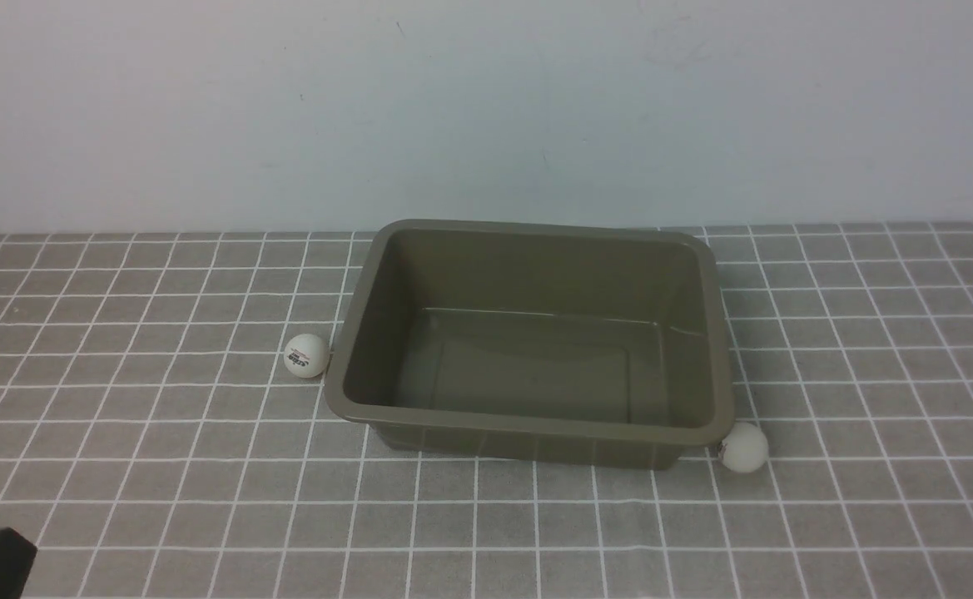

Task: Put the table tennis balls into the box on the grey coffee tablecloth.
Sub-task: 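Reach for and grasp a ping pong ball on the table beside the basket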

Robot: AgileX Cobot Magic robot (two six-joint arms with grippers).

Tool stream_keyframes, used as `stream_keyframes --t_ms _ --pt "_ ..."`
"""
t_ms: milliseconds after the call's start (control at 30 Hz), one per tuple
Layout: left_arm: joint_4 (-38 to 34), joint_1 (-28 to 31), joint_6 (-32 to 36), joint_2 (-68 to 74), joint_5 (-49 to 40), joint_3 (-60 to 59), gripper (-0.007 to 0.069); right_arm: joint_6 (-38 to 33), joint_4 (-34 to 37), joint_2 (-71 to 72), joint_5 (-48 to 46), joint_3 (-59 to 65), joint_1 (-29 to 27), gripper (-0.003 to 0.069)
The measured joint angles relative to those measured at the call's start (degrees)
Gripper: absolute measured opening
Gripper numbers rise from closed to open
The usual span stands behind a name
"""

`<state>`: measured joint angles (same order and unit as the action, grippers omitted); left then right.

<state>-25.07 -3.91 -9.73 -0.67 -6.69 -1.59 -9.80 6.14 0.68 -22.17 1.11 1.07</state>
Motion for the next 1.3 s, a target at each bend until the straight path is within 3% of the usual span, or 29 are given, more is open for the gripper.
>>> stream_keyframes --t_ms 100,167,267,300,367,433,467,600,733,833,933,1133,1300 --pt "-5.7 0.0 -0.9 0.0 6.7 0.0 -0.0005 1.0 2.8 0.0 1.8 0.3 0.0 -0.0015" --pt "-8.5 0.0 -1.0 0.0 14.5 0.0 -0.0005 4.8 13.0 0.0 5.4 0.5 0.0 -0.0015" --pt "-8.4 0.0 -0.9 0.0 16.8 1.3 -0.0005 9.4 24.2 0.0 9.5 0.5 0.0 -0.0015" --pt "-6.4 0.0 -0.9 0.0 15.0 4.2 -0.0005 11.2 31.6 0.0 11.3 0.5 0.0 -0.0015" --pt "-3.1 0.0 -0.8 1.2 8.3 10.6 -0.0005 11.7 39.2 0.0 13.7 0.5 0.0 -0.0015" --pt "-0.4 0.0 -0.5 3.4 3.1 14.5 -0.0005 11.6 41.3 0.0 14.6 0.5 0.0 -0.0015" --pt "2.8 0.0 0.2 8.0 -5.4 20.3 -0.0005 11.0 43.7 0.0 15.4 0.5 0.0 -0.0015" --pt "9.2 0.0 2.3 20.9 -21.8 29.3 -0.0005 10.7 46.1 0.0 15.6 0.5 0.0 -0.0015" --pt "11.6 0.0 3.5 32.2 -31.6 33.9 -0.0005 8.6 46.1 0.0 10.9 -0.5 0.0 -0.0015" --pt "12.2 0.0 5.1 45.9 -39.4 38.3 -0.0005 4.2 42.1 -2.9 -1.7 -8.6 0.0 -0.0015" --pt "12.2 0.0 5.8 50.9 -40.3 40.1 -0.0005 3.3 38.8 -8.5 -8.0 -14.4 0.0 -0.0015" --pt "12.2 0.0 7.0 66.6 -40.8 48.9 -0.0005 0.8 24.3 -33.6 -32.6 -35.0 0.0 -0.0015" --pt "12.2 0.0 10.9 78.6 -40.8 58.7 -0.0004 1.1 18.1 -47.2 -39.3 -44.2 0.0 -0.0013"
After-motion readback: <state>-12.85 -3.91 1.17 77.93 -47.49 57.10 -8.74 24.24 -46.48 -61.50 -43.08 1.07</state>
